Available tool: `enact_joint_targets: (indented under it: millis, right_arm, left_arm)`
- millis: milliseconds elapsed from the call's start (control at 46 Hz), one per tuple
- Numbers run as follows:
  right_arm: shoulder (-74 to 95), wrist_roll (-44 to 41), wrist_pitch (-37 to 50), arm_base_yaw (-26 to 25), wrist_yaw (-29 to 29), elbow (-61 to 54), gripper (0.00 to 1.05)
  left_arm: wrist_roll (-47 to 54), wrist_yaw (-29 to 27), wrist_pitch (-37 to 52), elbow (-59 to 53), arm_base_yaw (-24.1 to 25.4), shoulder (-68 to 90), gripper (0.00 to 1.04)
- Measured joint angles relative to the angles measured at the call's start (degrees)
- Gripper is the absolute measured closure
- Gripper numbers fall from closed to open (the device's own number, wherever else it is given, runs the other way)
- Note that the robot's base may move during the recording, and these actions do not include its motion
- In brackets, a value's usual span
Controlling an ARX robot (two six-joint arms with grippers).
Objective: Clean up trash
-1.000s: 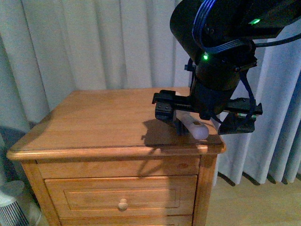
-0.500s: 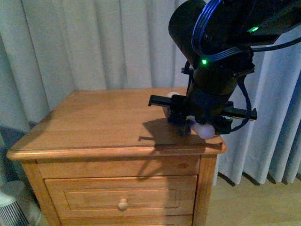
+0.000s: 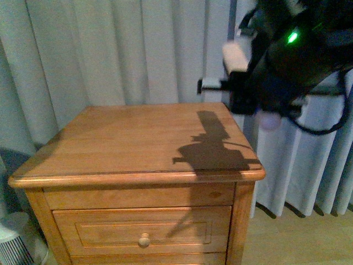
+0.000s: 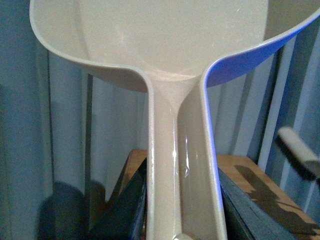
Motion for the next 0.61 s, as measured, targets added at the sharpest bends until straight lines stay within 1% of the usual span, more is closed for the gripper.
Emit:
enact_joint_targets:
  millis: [22,43,109,370,457,522,609]
  right_arm:
    - [-2.9,-2.1,2.6,0.0,0.5,-2.0,0.85]
    - [-3.5,-2.5,3.1,0.0,0.6,-2.5,0.85]
    - [-12.9,-8.6,10.4,0.1,1.9,-9.1,0.85]
    - [-36.8,-21.4,25.3,1.6,2.0,-28.2,0.85]
    - [-44.3,-25.3,27.4,2.3,3.0,-33.8,0.85]
    - [-51.6,-28.1,28.0,2.9,5.2,-38.4,0.85]
    - [-58.6,-29.5,28.2,3.0,7.8,-41.9,0.86]
  left_arm:
    - [0.0,0.0,0.0,0.0,0.0,0.0,0.77]
    - [0.0,0.0,0.0,0.0,0.0,0.0,0.77]
    - [0.0,0.0,0.0,0.0,0.0,0.0,0.77]
    - [0.0,0.0,0.0,0.0,0.0,0.0,0.77]
    - [0.0,0.0,0.0,0.0,0.0,0.0,0.77]
    - [0.0,0.0,0.0,0.0,0.0,0.0,0.77]
    - [0.0,0.0,0.0,0.0,0.0,0.0,0.77]
